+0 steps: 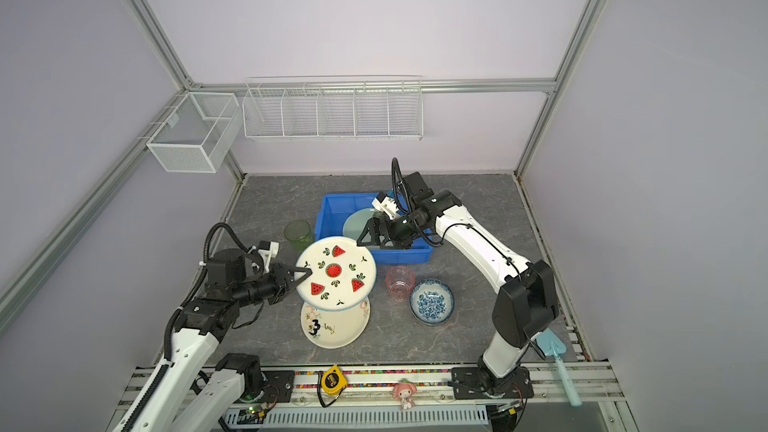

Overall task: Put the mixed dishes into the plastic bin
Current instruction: 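Lift the watermelon plate toward the blue bin with both grippers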

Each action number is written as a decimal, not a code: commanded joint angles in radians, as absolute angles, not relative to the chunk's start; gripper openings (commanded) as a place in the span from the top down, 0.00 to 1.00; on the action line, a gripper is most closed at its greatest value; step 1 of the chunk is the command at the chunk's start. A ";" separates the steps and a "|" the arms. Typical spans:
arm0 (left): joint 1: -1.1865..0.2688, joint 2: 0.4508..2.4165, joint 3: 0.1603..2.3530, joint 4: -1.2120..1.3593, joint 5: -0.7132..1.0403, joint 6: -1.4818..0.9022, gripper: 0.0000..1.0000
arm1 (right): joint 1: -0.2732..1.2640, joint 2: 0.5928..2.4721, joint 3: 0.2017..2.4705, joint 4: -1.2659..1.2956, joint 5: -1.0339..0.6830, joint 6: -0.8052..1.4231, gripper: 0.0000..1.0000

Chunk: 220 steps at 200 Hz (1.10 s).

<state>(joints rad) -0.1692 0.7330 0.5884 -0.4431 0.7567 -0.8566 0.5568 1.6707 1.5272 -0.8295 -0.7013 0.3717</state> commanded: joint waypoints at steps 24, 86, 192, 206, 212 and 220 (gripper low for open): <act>-0.164 0.811 0.663 -0.134 0.864 -0.946 1.00 | 0.524 1.624 1.452 -0.758 -0.798 0.397 0.03; -0.164 0.922 0.702 -0.006 0.900 -0.969 1.00 | 0.522 1.624 1.428 -0.626 -0.869 0.467 0.06; -0.164 1.028 0.713 0.035 0.880 -0.928 1.00 | 0.513 1.627 1.377 -0.414 -0.894 0.617 0.37; -0.164 1.037 0.715 0.036 0.879 -0.924 1.00 | 0.512 1.629 1.371 -0.397 -0.895 0.629 0.43; -0.164 1.040 0.715 0.037 0.880 -0.923 1.00 | 0.512 1.631 1.369 -0.388 -0.898 0.635 0.45; -0.164 1.044 0.714 0.036 0.879 -0.920 1.00 | 0.512 1.632 1.364 -0.377 -0.901 0.644 0.48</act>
